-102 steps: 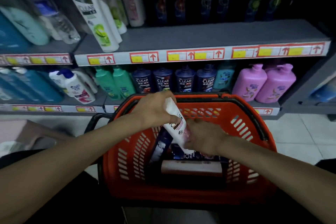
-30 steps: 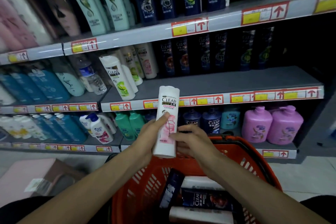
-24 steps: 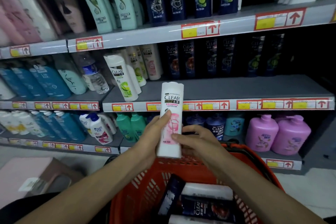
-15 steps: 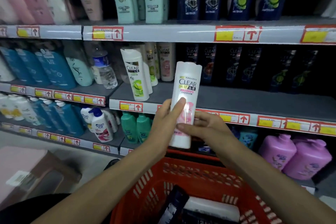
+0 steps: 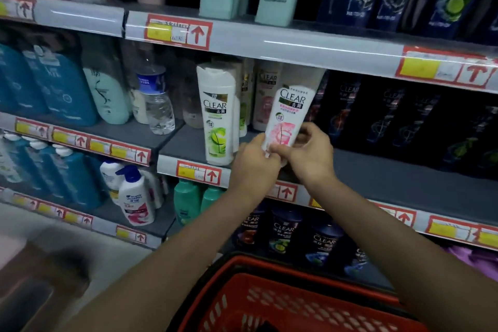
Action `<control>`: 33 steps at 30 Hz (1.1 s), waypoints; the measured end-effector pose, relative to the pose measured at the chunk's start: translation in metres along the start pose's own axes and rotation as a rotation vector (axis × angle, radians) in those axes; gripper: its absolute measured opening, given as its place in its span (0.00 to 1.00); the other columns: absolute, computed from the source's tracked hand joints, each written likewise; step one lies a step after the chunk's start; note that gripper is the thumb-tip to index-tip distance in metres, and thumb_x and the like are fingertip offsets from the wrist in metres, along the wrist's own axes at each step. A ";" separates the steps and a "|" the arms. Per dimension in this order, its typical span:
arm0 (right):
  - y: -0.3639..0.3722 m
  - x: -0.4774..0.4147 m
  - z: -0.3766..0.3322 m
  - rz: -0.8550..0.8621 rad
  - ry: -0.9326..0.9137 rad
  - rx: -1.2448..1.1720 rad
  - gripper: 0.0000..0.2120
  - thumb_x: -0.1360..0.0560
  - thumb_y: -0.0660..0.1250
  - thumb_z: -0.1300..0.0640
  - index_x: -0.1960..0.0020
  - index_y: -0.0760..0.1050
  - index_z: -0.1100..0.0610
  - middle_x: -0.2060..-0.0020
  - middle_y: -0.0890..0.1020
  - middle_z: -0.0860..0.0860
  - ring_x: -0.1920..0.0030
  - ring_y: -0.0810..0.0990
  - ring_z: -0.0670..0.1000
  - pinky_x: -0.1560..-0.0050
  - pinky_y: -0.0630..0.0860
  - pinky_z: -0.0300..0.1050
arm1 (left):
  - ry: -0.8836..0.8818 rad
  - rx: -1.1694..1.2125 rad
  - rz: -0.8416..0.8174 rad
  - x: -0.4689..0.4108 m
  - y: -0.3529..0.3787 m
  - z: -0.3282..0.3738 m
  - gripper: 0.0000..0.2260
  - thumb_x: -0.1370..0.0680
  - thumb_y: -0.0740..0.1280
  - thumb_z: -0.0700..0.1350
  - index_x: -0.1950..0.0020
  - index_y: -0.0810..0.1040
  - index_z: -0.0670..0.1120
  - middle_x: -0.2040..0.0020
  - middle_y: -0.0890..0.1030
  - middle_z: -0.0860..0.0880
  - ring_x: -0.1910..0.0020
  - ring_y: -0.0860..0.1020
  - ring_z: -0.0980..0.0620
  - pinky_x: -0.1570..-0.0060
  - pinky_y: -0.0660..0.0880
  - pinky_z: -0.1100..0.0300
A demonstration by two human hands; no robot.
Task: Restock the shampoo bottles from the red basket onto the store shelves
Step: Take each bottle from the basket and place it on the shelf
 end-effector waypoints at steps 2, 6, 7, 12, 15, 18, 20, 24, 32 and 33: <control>0.013 -0.019 0.005 0.026 -0.018 0.042 0.23 0.37 0.85 0.57 0.48 0.77 0.51 0.54 0.86 0.46 0.55 0.86 0.47 0.50 0.84 0.53 | -0.009 0.051 -0.001 -0.012 0.002 -0.003 0.22 0.23 0.61 0.47 0.29 0.76 0.52 0.48 0.83 0.41 0.50 0.81 0.36 0.60 0.71 0.56; 0.037 -0.050 0.015 0.080 0.003 0.110 0.23 0.37 0.85 0.52 0.50 0.77 0.54 0.56 0.85 0.49 0.56 0.85 0.49 0.54 0.85 0.51 | -0.077 0.117 0.019 -0.035 0.005 -0.011 0.24 0.19 0.61 0.35 0.23 0.71 0.47 0.36 0.81 0.45 0.41 0.79 0.40 0.49 0.75 0.53; 0.042 -0.058 0.017 0.097 0.013 0.139 0.23 0.38 0.85 0.49 0.51 0.78 0.55 0.58 0.85 0.49 0.58 0.85 0.49 0.57 0.84 0.50 | -0.095 0.103 0.009 -0.041 0.008 -0.015 0.26 0.20 0.61 0.34 0.22 0.70 0.48 0.35 0.80 0.47 0.39 0.79 0.42 0.46 0.75 0.55; 0.058 -0.084 0.022 0.097 -0.010 0.222 0.22 0.35 0.83 0.45 0.51 0.82 0.60 0.62 0.84 0.49 0.62 0.83 0.49 0.72 0.73 0.38 | -0.114 0.114 -0.017 -0.068 0.018 -0.031 0.31 0.29 0.59 0.33 0.29 0.74 0.53 0.43 0.84 0.48 0.43 0.81 0.44 0.41 0.80 0.46; 0.066 -0.090 0.022 0.075 -0.066 0.280 0.24 0.33 0.81 0.46 0.45 0.77 0.57 0.57 0.84 0.53 0.57 0.85 0.55 0.62 0.81 0.47 | -0.103 0.120 -0.022 -0.081 0.021 -0.041 0.33 0.34 0.58 0.37 0.29 0.73 0.52 0.44 0.84 0.46 0.44 0.82 0.43 0.42 0.81 0.44; 0.068 -0.090 0.023 0.065 -0.117 0.297 0.25 0.30 0.79 0.50 0.39 0.73 0.55 0.50 0.84 0.56 0.51 0.84 0.58 0.53 0.83 0.55 | -0.099 0.065 -0.061 -0.085 0.022 -0.041 0.35 0.28 0.61 0.35 0.21 0.66 0.53 0.37 0.82 0.44 0.39 0.80 0.40 0.40 0.79 0.42; 0.069 -0.087 0.021 0.059 -0.113 0.340 0.25 0.28 0.78 0.51 0.37 0.71 0.56 0.48 0.84 0.57 0.50 0.83 0.60 0.53 0.83 0.56 | -0.109 0.045 -0.086 -0.085 0.023 -0.044 0.37 0.25 0.62 0.34 0.17 0.60 0.53 0.31 0.78 0.45 0.35 0.78 0.41 0.37 0.78 0.44; 0.069 -0.081 0.015 0.013 -0.042 0.358 0.25 0.27 0.78 0.52 0.36 0.71 0.58 0.47 0.83 0.58 0.48 0.82 0.60 0.52 0.82 0.53 | -0.112 0.022 -0.110 -0.084 0.021 -0.044 0.36 0.24 0.61 0.32 0.18 0.61 0.52 0.31 0.78 0.46 0.34 0.78 0.43 0.36 0.78 0.49; -0.005 -0.018 0.013 -0.208 -0.087 0.591 0.39 0.27 0.78 0.53 0.21 0.63 0.53 0.29 0.74 0.57 0.30 0.73 0.57 0.33 0.71 0.47 | -0.012 -0.147 -0.065 -0.029 0.009 -0.017 0.32 0.21 0.68 0.40 0.19 0.63 0.52 0.35 0.81 0.45 0.39 0.80 0.43 0.41 0.79 0.48; -0.018 -0.010 0.009 -0.227 -0.098 0.628 0.39 0.26 0.78 0.52 0.21 0.63 0.52 0.29 0.73 0.56 0.30 0.74 0.57 0.33 0.71 0.47 | 0.007 -0.200 -0.060 -0.019 0.007 -0.014 0.31 0.21 0.69 0.41 0.19 0.64 0.51 0.34 0.80 0.45 0.37 0.79 0.43 0.40 0.79 0.48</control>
Point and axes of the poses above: each hand's wrist, its own x-axis away from the middle knuckle, its own y-axis out of the palm, z = x × y, the point moved 3 cm from there along -x, towards the middle knuckle
